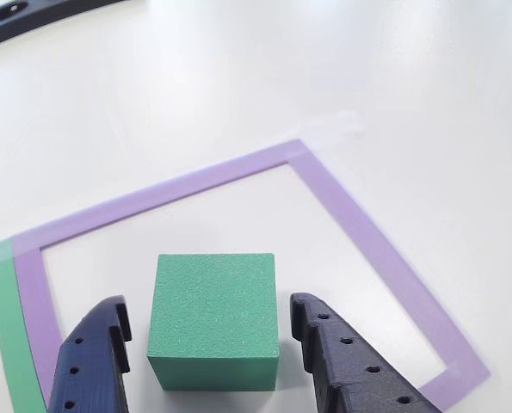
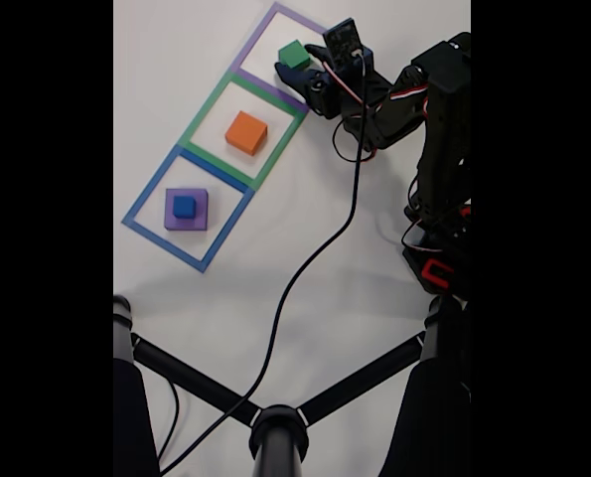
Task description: Tower of hanoi
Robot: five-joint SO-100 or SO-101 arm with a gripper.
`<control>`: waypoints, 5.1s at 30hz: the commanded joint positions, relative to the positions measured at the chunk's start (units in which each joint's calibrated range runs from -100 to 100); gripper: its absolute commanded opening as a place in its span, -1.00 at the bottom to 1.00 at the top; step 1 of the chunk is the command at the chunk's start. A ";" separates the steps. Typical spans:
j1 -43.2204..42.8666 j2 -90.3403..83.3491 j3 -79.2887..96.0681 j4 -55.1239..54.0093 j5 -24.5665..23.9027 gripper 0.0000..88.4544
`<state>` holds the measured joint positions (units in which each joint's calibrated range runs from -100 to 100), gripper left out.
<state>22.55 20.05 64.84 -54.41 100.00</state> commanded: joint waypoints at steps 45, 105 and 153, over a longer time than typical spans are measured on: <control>-32.50 -73.66 -44.35 136.36 0.00 -1.00; -41.58 -20.85 7.90 3.62 0.00 -0.18; -46.15 -3.86 -3.73 -0.10 0.00 -0.44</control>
<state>-22.39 16.93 62.23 -53.13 99.41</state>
